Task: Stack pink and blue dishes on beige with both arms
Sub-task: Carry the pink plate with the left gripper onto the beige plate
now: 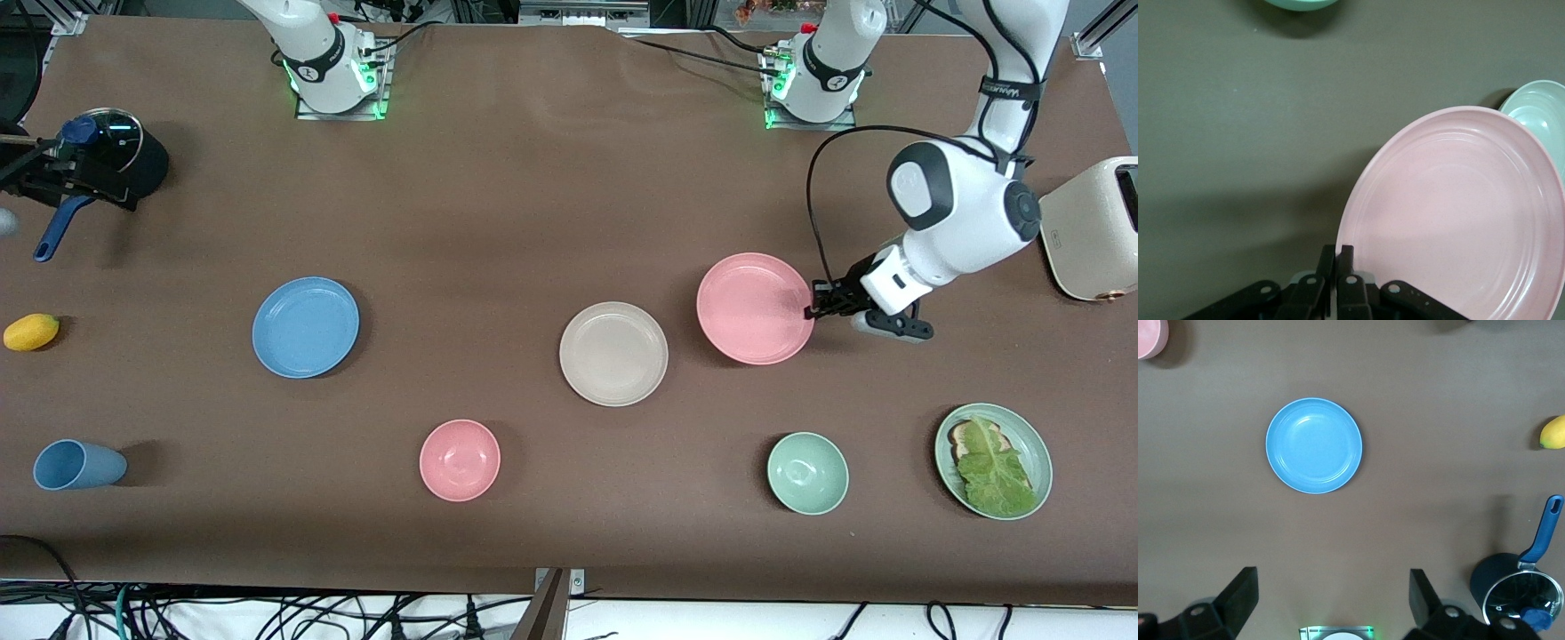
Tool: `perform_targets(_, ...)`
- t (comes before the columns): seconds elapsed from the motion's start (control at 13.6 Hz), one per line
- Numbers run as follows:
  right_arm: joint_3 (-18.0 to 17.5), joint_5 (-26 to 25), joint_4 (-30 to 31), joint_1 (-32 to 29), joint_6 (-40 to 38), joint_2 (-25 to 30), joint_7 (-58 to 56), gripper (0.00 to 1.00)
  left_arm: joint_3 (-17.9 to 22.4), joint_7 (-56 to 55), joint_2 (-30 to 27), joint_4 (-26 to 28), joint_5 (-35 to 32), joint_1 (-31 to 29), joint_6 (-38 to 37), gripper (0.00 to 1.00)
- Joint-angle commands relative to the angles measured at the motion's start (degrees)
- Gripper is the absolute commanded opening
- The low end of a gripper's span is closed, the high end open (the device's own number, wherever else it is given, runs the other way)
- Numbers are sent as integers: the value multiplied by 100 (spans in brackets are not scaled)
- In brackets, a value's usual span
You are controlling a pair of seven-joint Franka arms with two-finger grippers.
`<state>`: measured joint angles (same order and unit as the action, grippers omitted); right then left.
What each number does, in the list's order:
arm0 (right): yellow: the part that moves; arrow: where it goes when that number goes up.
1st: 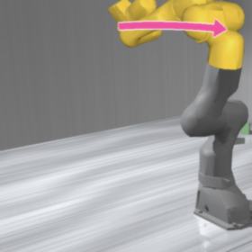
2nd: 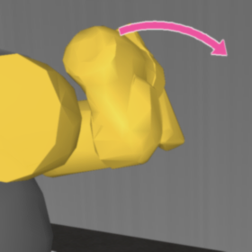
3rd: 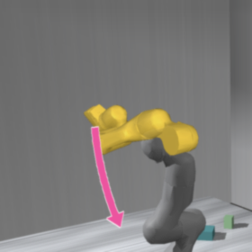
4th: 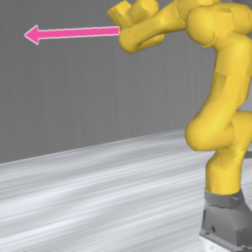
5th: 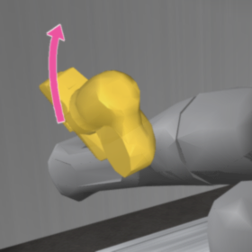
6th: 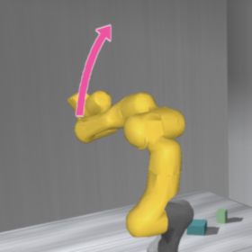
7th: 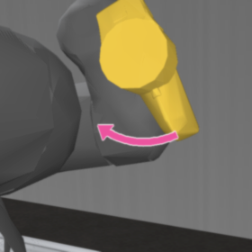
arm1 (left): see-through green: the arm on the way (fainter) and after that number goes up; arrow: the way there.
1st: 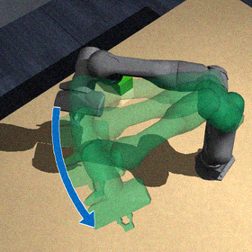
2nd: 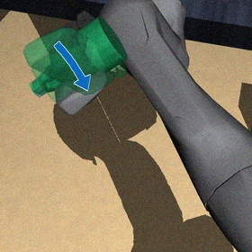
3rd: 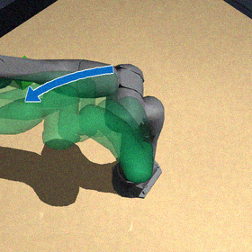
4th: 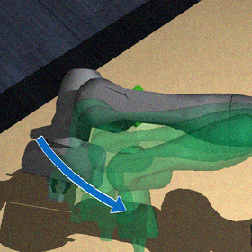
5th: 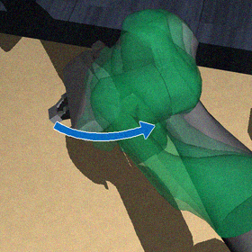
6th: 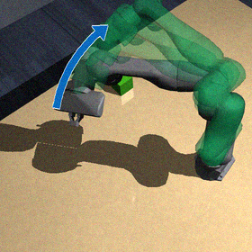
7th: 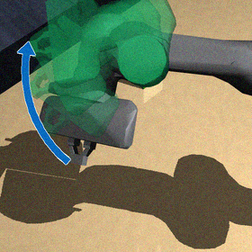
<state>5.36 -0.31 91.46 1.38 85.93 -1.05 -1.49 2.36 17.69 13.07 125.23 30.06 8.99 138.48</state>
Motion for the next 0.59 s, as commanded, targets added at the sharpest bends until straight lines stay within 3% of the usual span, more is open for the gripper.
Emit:
perform_targets(0.0,-43,-57,-94,-41,-85,-27,-35,100,10,-992,362,-542,-368,426,-67,0)
perform_targets(0.51,9,-57,-76,-76,-94,-27,-62,100,10,-2559,1162,-1185,-492,1359,301,0)
